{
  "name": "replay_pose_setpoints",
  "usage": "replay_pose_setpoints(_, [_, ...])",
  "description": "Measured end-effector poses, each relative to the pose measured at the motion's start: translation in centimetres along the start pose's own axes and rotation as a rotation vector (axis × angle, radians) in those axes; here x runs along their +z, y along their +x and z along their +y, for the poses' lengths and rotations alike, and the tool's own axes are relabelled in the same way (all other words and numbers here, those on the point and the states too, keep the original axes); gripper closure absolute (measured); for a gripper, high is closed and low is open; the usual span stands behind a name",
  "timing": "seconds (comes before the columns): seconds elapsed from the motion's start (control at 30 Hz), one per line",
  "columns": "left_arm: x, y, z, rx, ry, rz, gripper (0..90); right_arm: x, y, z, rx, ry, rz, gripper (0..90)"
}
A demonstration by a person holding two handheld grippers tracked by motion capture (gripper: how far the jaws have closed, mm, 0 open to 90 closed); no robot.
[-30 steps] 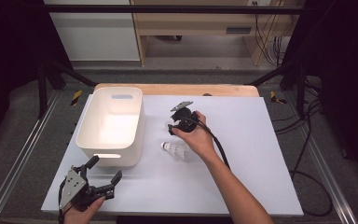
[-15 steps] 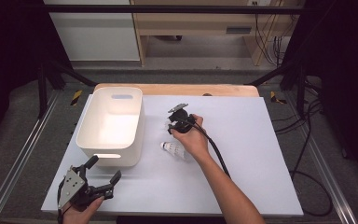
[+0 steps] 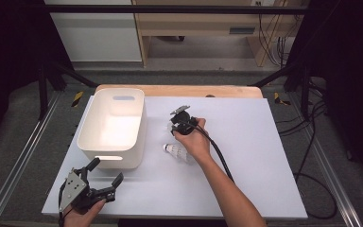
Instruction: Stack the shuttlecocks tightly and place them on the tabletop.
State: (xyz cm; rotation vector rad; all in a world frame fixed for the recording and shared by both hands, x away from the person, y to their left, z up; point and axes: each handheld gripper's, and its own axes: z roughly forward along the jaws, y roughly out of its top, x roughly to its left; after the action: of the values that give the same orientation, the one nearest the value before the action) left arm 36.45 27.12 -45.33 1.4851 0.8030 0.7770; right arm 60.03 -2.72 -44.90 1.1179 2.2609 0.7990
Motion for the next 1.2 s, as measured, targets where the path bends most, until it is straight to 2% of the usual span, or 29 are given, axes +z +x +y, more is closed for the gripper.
replay_pose_setpoints(0.2, [-0.1,0.1,0.0,0.001,-0.003,0.001,4.3,0.2,0.3,0.0,-0.006,0.001,-0.002,58.0])
replay_pose_setpoints(0.67, [-0.1,0.1,0.0,0.002,-0.003,0.001,4.4,-0.1,-0.1,0.0,-0.009,0.009,-0.021,71.4])
replay_pose_setpoints(1.0, [-0.1,0.1,0.0,0.000,-0.005,0.002,4.4,-1.1,-1.3,-0.1,-0.008,0.020,-0.065,86.0])
replay_pose_setpoints(1.2, [-0.1,0.2,0.0,0.001,-0.002,0.005,4.4,-1.8,-2.1,-0.4,-0.021,0.006,-0.062,89.7])
